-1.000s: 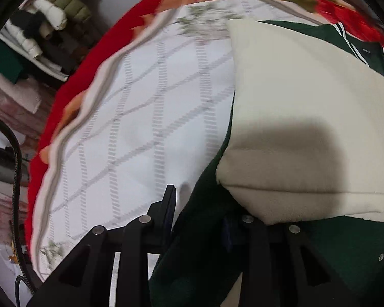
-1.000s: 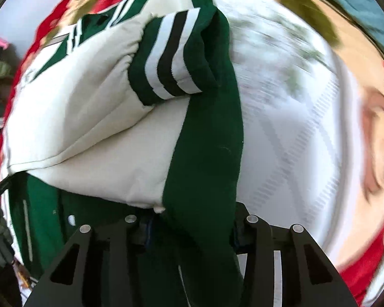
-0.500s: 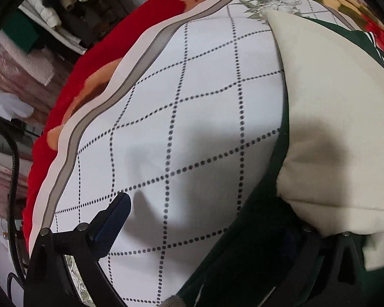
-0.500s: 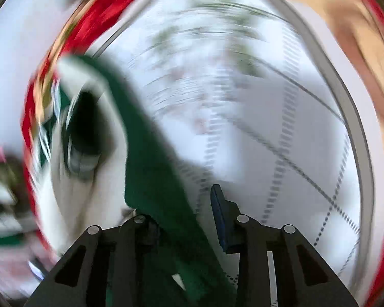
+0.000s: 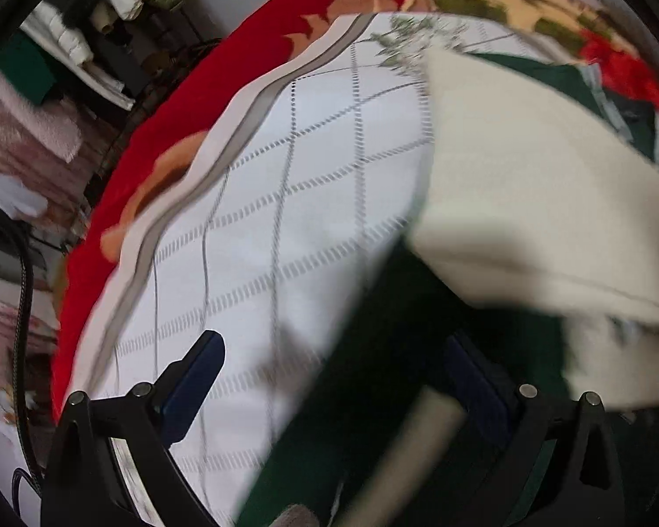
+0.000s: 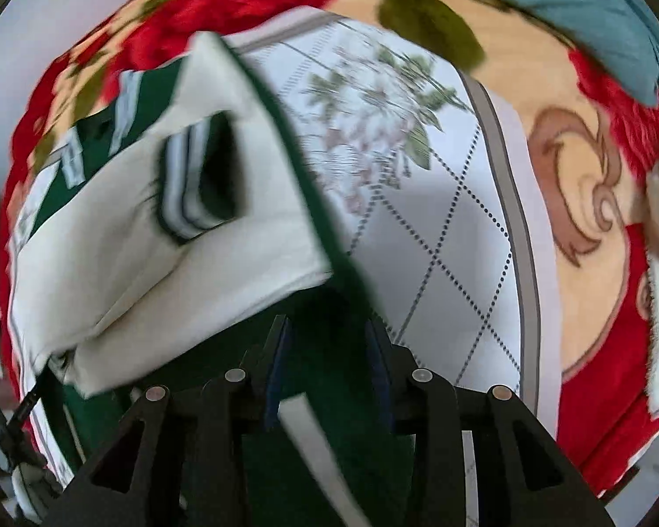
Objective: Fold large clothes
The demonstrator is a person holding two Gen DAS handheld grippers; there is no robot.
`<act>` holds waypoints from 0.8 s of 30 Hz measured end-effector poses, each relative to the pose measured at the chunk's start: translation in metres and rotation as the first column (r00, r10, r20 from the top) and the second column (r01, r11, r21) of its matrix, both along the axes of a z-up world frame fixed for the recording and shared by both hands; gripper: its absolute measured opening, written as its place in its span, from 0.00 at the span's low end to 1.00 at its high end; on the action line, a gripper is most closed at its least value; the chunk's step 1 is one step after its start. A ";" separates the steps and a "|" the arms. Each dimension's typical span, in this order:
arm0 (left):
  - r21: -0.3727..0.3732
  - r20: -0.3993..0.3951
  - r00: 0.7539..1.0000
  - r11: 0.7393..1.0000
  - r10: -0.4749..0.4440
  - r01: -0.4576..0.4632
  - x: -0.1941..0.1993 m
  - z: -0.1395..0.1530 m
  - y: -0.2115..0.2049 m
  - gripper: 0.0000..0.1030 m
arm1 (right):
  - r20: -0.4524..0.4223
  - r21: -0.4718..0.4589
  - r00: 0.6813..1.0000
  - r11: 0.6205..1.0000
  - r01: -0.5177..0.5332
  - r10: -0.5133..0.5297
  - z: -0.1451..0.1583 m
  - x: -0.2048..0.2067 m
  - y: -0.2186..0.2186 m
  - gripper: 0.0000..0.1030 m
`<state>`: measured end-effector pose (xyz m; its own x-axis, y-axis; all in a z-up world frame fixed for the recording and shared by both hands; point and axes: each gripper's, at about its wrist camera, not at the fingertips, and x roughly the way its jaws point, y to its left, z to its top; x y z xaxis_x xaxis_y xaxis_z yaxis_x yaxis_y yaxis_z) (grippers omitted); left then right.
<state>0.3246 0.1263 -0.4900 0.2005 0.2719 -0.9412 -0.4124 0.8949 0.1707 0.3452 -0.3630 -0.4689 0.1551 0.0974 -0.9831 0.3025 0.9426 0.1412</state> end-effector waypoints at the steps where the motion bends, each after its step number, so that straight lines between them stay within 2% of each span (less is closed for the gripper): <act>1: -0.027 0.004 1.000 1.000 0.000 0.000 -0.002 0.002 -0.010 1.00 | 0.007 0.011 1.000 1.000 -0.018 0.018 0.006 -0.005 0.005 0.36; 3: -0.096 0.013 1.000 0.995 -0.009 0.010 -0.006 0.002 -0.038 1.00 | 0.007 0.023 0.999 0.999 -0.034 0.034 0.008 -0.014 0.019 0.37; 4: -0.106 0.014 1.000 0.994 -0.017 0.018 0.000 -0.003 -0.048 1.00 | 0.013 0.035 0.999 0.998 -0.044 0.044 0.008 -0.019 0.033 0.37; 6: -0.104 0.007 1.000 0.994 -0.021 0.022 0.016 -0.018 -0.066 1.00 | 0.006 0.038 0.998 0.997 -0.061 0.061 -0.001 -0.001 0.066 0.37; 9: 0.016 0.002 0.999 0.999 -0.033 0.033 0.047 -0.040 -0.092 1.00 | -0.009 0.078 0.999 0.996 -0.032 0.033 -0.015 0.013 0.094 0.37; 14: 0.131 0.045 0.999 0.991 -0.013 0.007 0.073 -0.041 -0.069 1.00 | -0.014 0.069 1.000 0.998 0.001 0.000 -0.028 0.016 0.086 0.37; 17: 0.155 0.009 1.000 0.988 0.013 -0.014 0.075 -0.044 -0.049 1.00 | -0.006 0.095 1.000 0.995 0.020 -0.020 -0.029 0.015 0.076 0.37; 20: 0.141 -0.001 1.000 0.990 0.028 -0.027 0.070 -0.039 -0.038 1.00 | 0.040 0.161 0.998 0.986 0.045 -0.052 -0.022 0.027 0.072 0.37; 22: 0.111 0.011 0.999 0.993 0.045 -0.046 0.061 -0.030 -0.032 1.00 | 0.089 0.222 0.991 0.972 0.078 -0.099 -0.018 0.046 0.069 0.47; 24: 0.093 0.029 0.998 0.994 0.057 -0.060 0.049 -0.019 -0.031 1.00 | 0.147 0.263 0.979 0.960 0.099 -0.141 -0.014 0.067 0.066 0.77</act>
<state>0.3734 0.0958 -0.5089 0.2057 0.3708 -0.9057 -0.4690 0.8496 0.2413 0.4125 -0.2973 -0.4830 0.3368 0.3104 -0.8889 0.3640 0.8277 0.4270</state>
